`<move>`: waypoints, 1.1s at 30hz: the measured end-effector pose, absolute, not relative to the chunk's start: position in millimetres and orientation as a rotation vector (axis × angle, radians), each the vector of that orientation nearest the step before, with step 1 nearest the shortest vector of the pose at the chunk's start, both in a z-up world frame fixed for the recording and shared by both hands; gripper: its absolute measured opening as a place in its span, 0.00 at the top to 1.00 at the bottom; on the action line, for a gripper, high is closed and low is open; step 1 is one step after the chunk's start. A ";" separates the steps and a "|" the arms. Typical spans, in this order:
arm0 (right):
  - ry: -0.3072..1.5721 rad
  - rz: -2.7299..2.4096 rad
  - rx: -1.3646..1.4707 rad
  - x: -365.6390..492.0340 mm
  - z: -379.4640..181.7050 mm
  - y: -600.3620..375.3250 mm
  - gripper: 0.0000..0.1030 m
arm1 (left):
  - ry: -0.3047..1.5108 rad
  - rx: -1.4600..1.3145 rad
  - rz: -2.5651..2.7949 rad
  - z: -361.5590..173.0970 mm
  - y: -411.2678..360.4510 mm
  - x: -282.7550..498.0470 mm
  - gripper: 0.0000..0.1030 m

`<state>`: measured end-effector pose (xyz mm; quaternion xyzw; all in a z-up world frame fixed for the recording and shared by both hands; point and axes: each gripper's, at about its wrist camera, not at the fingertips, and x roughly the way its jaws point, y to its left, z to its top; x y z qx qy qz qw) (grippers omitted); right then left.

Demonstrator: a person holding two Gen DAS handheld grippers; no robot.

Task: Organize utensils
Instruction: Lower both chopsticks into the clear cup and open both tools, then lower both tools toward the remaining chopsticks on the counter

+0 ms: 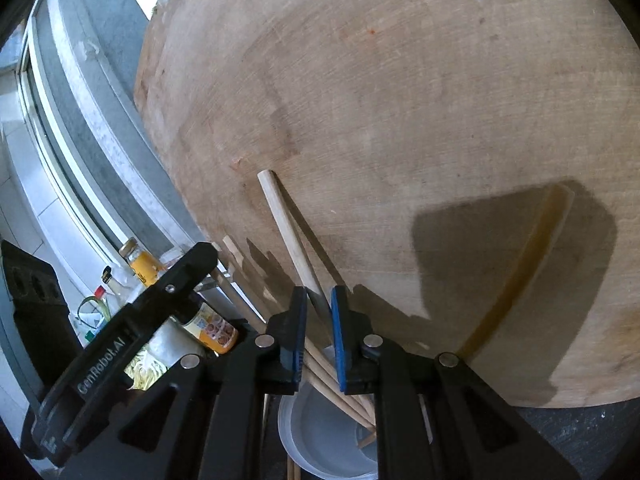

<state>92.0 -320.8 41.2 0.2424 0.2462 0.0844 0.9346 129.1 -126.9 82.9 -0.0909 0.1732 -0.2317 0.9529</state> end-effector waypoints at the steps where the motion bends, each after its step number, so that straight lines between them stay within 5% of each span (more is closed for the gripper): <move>1: 0.497 0.175 0.495 89.2 42.7 -323.0 0.87 | 0.316 -0.177 -0.458 88.0 -121.9 121.6 0.78; 8: 0.480 0.218 0.490 80.8 48.1 -325.6 0.87 | 0.189 -0.187 -0.407 111.9 -74.6 90.7 0.35; 12: 0.459 0.208 0.488 75.3 51.6 -328.1 0.83 | 0.201 -0.179 -0.340 107.1 -50.6 91.7 0.25; 16: 0.415 0.174 0.458 66.9 60.0 -323.9 0.67 | 0.227 -0.154 -0.215 94.8 -29.2 95.7 0.21; 18: 0.373 0.119 0.388 60.4 66.8 -315.2 0.46 | 0.250 -0.145 -0.198 87.6 -22.3 100.3 0.19; 25: 0.320 0.104 0.299 50.7 74.3 -289.0 0.44 | 0.362 -0.032 -0.150 70.5 -20.2 111.3 0.09; 33: 0.315 0.122 0.181 46.3 70.3 -250.1 0.44 | 0.571 0.078 -0.163 43.9 -43.3 132.8 0.09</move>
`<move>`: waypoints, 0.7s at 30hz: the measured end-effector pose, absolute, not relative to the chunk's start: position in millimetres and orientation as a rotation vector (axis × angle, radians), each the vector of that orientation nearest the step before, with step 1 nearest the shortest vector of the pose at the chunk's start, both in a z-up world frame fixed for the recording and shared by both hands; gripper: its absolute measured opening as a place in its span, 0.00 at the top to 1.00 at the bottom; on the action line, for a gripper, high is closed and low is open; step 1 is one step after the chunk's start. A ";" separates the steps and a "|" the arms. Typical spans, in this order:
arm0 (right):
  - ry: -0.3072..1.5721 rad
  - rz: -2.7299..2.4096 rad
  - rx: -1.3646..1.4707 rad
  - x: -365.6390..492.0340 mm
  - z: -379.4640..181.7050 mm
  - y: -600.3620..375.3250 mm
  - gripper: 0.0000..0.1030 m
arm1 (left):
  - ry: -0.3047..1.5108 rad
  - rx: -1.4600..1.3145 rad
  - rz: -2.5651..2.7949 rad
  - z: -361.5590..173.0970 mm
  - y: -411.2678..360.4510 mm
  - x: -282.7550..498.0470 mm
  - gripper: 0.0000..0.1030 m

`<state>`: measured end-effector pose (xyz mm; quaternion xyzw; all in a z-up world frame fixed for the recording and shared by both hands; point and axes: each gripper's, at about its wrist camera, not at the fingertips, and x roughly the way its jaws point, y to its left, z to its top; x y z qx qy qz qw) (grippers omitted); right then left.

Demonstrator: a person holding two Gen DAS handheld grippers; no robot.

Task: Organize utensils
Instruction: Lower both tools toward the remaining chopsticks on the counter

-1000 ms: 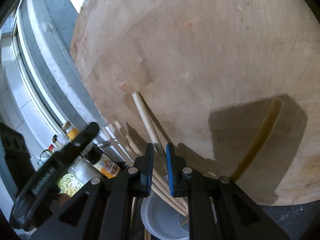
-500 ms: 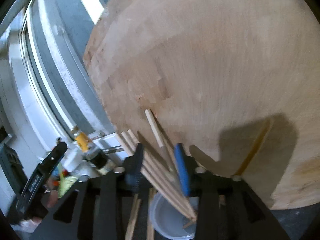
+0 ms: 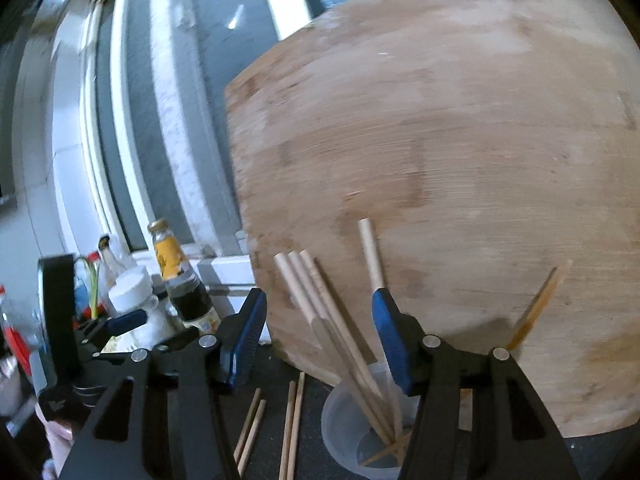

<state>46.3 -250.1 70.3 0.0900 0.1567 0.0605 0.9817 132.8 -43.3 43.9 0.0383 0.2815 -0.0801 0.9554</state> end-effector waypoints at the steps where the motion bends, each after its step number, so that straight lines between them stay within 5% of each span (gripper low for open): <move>1: 0.319 0.127 0.179 46.0 69.6 -247.6 0.44 | 0.584 0.062 -0.173 42.5 -41.9 134.3 0.08; 14: 0.372 0.120 0.149 51.8 62.0 -238.8 0.45 | 0.838 -0.009 -0.182 -1.6 -35.0 171.3 0.03; 21: 0.404 0.163 0.149 54.1 55.2 -229.6 0.85 | 0.864 0.070 -0.144 -10.8 -38.9 174.7 0.03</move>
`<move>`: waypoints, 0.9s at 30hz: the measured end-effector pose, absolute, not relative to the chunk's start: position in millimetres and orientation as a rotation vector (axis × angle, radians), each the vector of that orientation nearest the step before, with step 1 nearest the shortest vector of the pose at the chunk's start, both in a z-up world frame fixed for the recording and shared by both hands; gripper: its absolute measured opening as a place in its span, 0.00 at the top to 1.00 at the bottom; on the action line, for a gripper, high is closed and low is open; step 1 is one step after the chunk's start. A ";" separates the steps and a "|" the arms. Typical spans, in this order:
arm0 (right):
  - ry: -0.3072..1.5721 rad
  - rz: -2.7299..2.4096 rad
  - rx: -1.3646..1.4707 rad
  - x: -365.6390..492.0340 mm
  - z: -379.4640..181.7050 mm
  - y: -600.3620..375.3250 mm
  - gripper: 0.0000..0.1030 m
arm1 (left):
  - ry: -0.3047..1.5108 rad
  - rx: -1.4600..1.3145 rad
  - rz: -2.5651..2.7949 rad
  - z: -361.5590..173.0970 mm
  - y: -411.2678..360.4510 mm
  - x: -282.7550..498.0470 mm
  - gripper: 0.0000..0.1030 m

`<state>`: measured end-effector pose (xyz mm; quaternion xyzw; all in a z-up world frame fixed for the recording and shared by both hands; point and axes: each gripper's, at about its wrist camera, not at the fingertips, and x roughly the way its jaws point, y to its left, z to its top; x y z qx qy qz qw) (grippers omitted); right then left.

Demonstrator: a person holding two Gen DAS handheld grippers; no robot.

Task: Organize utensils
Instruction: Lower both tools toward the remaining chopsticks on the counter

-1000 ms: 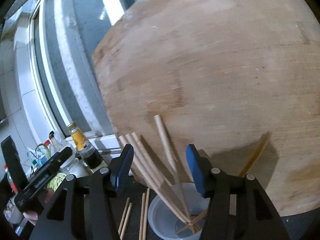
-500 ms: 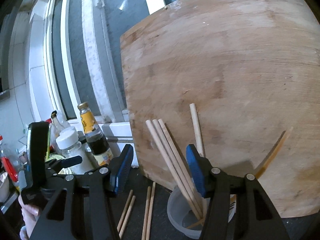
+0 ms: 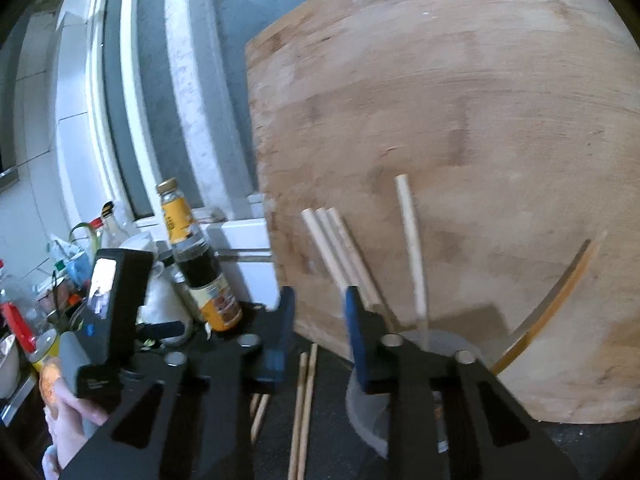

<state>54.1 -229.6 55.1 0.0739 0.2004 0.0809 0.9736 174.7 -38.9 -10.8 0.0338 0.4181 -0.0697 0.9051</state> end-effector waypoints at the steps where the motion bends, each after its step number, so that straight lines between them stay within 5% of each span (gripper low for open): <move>1: 0.399 0.175 0.137 52.1 54.8 -224.9 0.87 | 0.866 0.064 -0.146 -10.6 -36.9 175.5 0.03; 3: 0.414 0.213 0.122 51.0 52.7 -215.9 0.95 | 0.868 0.042 -0.138 -8.9 -30.4 176.6 0.03; 12: 0.602 0.251 0.015 71.5 12.0 -169.4 0.98 | 0.895 -0.119 -0.050 -4.9 19.2 192.3 0.06; 19: 0.761 0.192 -0.019 95.1 -20.8 -162.3 0.98 | 1.018 -0.197 -0.193 -18.9 23.7 204.0 0.38; 27: 0.881 0.228 -0.042 110.9 -46.0 -158.0 0.98 | 1.000 -0.081 -0.163 -24.7 7.0 202.1 0.39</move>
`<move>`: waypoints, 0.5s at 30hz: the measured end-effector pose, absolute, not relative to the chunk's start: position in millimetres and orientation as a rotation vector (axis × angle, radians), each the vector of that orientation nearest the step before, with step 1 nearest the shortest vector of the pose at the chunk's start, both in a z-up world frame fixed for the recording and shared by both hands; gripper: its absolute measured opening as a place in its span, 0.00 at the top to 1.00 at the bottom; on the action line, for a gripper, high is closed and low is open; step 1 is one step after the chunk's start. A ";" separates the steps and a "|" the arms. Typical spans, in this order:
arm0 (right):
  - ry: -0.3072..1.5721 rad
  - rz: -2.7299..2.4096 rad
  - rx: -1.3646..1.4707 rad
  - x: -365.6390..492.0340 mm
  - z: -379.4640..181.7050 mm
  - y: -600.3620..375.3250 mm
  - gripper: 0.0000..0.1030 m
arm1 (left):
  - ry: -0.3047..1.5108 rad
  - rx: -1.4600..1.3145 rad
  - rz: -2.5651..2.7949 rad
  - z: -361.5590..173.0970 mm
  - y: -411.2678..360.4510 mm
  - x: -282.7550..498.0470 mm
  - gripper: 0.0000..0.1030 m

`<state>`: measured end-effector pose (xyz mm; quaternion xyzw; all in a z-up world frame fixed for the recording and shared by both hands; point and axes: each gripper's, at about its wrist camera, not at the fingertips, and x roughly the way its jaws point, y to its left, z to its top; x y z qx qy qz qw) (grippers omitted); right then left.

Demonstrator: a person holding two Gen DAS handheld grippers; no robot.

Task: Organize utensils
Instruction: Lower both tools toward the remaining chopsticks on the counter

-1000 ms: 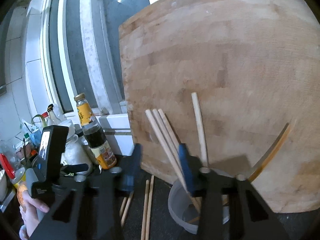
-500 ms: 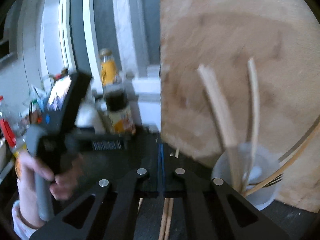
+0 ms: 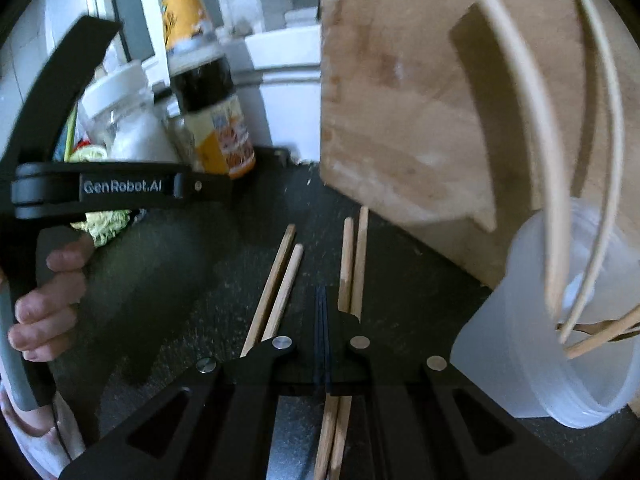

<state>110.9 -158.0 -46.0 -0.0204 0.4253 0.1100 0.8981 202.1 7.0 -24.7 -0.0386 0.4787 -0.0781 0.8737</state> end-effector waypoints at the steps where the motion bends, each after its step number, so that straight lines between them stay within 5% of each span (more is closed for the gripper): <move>1: 0.887 0.226 -0.051 112.8 -48.7 -157.1 0.98 | 1.004 -0.078 -0.158 -26.6 5.1 202.5 0.39; 15: 0.869 0.169 -0.123 115.7 -57.6 -151.8 0.98 | 1.022 -0.061 -0.108 -41.5 1.5 208.6 0.38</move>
